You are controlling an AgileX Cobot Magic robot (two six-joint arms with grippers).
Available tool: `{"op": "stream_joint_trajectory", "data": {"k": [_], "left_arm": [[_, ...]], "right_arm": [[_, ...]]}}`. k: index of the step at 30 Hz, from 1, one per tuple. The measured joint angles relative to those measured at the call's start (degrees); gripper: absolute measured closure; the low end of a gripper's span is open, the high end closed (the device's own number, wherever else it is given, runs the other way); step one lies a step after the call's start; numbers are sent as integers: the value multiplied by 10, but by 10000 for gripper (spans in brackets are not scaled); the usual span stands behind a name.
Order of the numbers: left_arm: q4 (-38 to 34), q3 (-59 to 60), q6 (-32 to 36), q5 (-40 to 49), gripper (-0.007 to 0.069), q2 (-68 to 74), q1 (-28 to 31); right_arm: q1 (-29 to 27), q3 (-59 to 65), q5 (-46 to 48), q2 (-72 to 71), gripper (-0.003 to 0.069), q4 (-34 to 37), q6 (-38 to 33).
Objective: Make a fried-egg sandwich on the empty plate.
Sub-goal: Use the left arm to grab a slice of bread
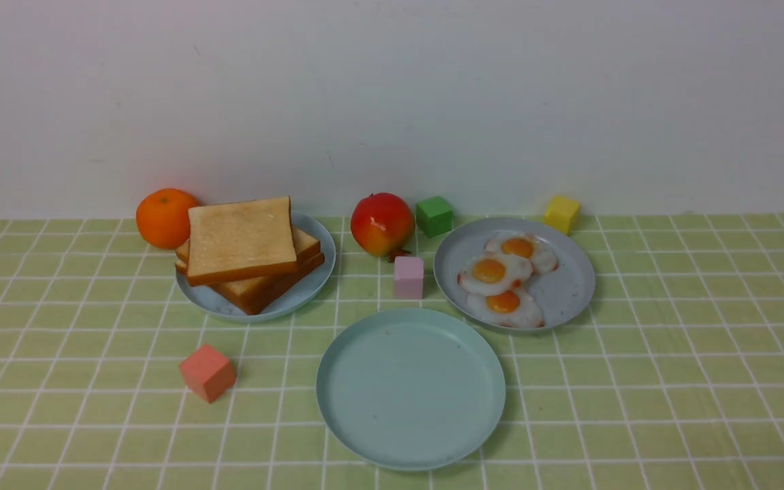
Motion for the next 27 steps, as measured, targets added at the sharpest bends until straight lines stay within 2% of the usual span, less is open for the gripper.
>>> {"op": "stream_joint_trajectory", "data": {"k": [12, 15, 17, 20, 23, 27], "left_arm": [[0, 0, 0, -1, 480, 0, 0], [-22, 0, -12, -16, 480, 0, 0], [-116, 0, -63, -58, 478, 0, 0], [-207, 0, -112, -101, 476, 0, 0], [-267, 0, -127, -141, 473, 0, 0], [-289, -11, -120, -143, 471, 0, 0]], "right_arm": [[0, 0, 0, 0, 421, 0, 0], [0, 0, 0, 0, 421, 0, 0], [0, 0, 0, 0, 421, 0, 0], [0, 0, 0, 0, 421, 0, 0], [0, 0, 0, 0, 421, 0, 0], [0, 0, 0, 0, 421, 0, 0]]}}
